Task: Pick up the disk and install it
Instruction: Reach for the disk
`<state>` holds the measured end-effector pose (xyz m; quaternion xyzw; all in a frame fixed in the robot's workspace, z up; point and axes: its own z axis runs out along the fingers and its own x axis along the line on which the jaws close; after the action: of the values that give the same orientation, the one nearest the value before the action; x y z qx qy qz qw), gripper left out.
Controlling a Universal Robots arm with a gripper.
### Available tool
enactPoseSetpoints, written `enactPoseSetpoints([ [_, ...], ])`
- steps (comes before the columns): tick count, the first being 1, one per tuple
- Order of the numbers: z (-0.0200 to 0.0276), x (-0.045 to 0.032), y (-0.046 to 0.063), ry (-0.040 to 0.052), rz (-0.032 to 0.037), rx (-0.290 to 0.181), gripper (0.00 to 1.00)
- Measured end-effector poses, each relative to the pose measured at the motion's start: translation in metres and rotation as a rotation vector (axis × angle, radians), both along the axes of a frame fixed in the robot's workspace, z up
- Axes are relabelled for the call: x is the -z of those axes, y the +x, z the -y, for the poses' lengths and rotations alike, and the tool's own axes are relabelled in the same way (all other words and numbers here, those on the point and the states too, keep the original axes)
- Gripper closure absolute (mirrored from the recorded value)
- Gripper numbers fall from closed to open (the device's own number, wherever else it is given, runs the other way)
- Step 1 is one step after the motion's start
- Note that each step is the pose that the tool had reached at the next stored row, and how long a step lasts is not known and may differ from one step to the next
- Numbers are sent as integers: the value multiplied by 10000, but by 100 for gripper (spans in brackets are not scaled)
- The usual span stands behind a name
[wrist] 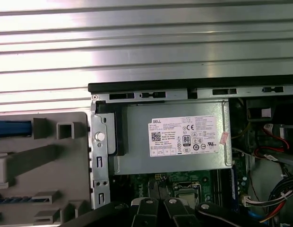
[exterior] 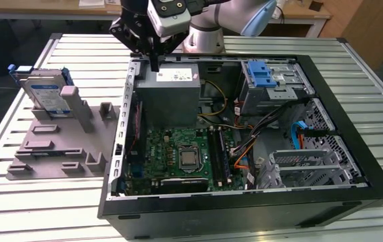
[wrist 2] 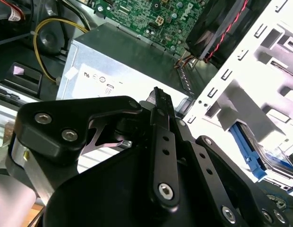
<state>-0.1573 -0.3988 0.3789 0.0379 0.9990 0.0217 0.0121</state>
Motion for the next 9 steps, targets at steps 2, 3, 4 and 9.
enactPoseSetpoints([
  [2, -2, 4, -24, -1, -4, -1, 89],
  [3, -3, 5, -43, -2, -5, 0, 89],
  [4, -6, 8, -65, -1, -5, 0, 89],
  [9, -32, 13, -150, -1, -4, 1, 89],
])
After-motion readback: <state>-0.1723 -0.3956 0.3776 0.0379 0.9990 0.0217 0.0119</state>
